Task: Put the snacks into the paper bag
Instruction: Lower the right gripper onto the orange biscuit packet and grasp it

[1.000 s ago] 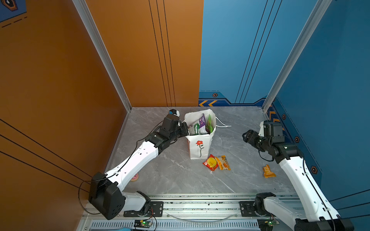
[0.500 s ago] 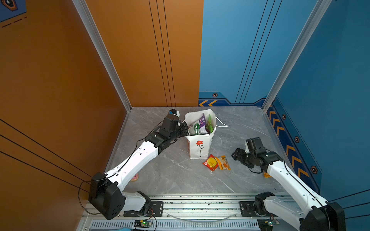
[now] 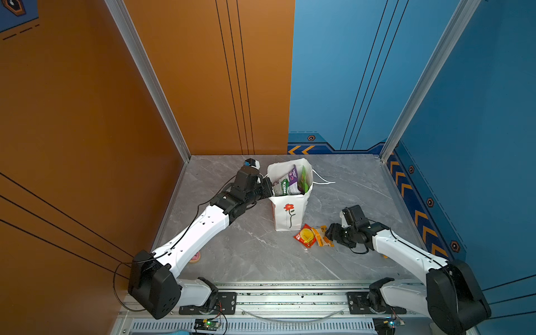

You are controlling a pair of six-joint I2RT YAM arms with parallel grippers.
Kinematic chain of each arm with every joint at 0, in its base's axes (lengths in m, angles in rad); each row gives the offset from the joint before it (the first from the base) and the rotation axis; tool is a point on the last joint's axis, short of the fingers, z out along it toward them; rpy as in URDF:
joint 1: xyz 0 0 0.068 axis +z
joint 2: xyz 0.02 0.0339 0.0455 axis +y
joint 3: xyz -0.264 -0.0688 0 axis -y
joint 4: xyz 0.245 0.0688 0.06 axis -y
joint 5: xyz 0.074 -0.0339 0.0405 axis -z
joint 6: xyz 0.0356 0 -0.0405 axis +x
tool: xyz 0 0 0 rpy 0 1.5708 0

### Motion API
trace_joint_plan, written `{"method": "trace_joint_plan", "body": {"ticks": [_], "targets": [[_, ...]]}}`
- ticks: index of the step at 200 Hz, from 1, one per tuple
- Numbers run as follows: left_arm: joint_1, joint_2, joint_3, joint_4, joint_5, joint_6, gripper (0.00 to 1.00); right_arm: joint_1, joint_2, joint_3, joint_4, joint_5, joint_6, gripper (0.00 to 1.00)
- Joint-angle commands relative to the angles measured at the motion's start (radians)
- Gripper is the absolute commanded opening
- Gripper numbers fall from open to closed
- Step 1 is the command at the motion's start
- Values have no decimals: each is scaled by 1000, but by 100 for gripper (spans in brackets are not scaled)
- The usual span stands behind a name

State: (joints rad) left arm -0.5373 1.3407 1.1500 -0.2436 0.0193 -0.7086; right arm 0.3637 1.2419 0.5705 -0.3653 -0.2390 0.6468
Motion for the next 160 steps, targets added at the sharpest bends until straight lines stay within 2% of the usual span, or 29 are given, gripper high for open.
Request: {"method": "trace_joint_plan", "body": {"ticks": [1, 36, 94, 117, 145, 160], "targets": [[10, -25, -4, 29, 2, 0, 0, 34, 28, -17, 74, -33, -45, 65], [8, -22, -3, 38, 8, -4, 0, 75, 80, -11, 83, -5, -71, 63], [11, -19, -4, 40, 7, 1, 0, 86, 117, -10, 107, 10, -57, 45], [9, -20, -1, 37, 7, 4, 0, 87, 111, -4, 92, 26, -54, 36], [13, -18, -4, 42, 7, 3, 0, 87, 83, -1, 67, 62, -35, 18], [13, -10, -3, 44, 12, 0, 0, 89, 62, -3, 56, 74, -32, 13]]}}
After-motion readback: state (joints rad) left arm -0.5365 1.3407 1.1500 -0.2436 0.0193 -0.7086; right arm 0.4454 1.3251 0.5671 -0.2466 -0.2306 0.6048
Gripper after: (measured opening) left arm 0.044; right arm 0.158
